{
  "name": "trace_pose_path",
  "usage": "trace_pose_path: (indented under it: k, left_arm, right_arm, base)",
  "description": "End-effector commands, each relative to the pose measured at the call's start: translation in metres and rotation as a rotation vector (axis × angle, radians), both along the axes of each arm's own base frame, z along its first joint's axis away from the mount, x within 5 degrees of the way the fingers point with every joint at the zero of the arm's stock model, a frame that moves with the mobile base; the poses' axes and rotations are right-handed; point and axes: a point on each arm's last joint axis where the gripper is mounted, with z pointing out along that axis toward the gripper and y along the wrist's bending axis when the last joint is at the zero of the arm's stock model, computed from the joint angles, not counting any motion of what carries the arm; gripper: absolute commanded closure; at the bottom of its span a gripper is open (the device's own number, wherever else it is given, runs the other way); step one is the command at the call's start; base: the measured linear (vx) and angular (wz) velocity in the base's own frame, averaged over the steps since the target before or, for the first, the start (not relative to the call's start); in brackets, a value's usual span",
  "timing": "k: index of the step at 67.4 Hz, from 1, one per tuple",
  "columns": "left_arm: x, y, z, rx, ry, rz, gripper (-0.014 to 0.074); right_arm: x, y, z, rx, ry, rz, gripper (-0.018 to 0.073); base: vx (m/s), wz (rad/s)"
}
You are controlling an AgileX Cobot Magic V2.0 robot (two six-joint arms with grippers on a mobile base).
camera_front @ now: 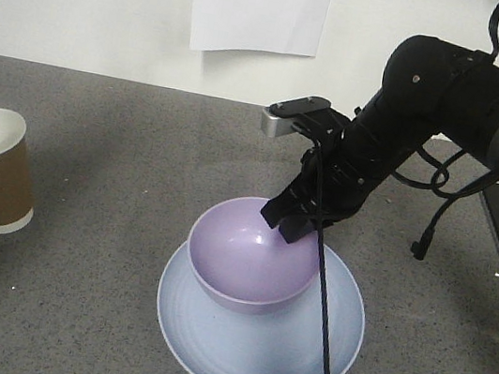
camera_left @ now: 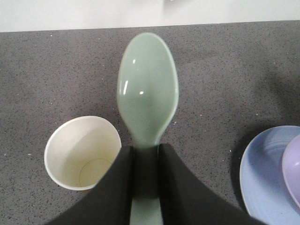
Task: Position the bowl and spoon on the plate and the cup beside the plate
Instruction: 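Lower the lavender bowl with the right gripper onto the light blue plate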
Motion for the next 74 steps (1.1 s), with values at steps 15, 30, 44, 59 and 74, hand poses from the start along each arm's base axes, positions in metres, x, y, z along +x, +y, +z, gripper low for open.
trace_pose_path:
  k: [15,30,44,59,74]
  left_arm:
    - [-0.005,0.0,0.016,-0.036,-0.093,-0.002,0.0602]
    - [-0.005,0.0,0.016,-0.036,-0.093,-0.002,0.0602]
    - [-0.005,0.0,0.016,-0.036,-0.093,-0.002,0.0602]
    - [-0.005,0.0,0.016,-0.036,-0.093,-0.002,0.0602]
    - [-0.005,0.0,0.016,-0.036,-0.093,-0.002,0.0602]
  right_arm:
    - [-0.014,-0.004,0.011,0.003,0.026,0.012,0.0564]
    - [-0.016,-0.005,0.006,-0.003,0.047,0.01,0.0564]
    - [-0.016,-0.005,0.006,-0.005,0.045,0.012,0.056]
    - [-0.016,-0.005,0.006,-0.007,0.043,0.015,0.0531]
    - [-0.016,-0.006,0.005,-0.014,0.04,0.018,0.0445]
  base:
    - [0.0,0.0]
    - [0.0,0.0]
    - [0.0,0.0]
    - [0.0,0.0]
    - [0.0,0.0]
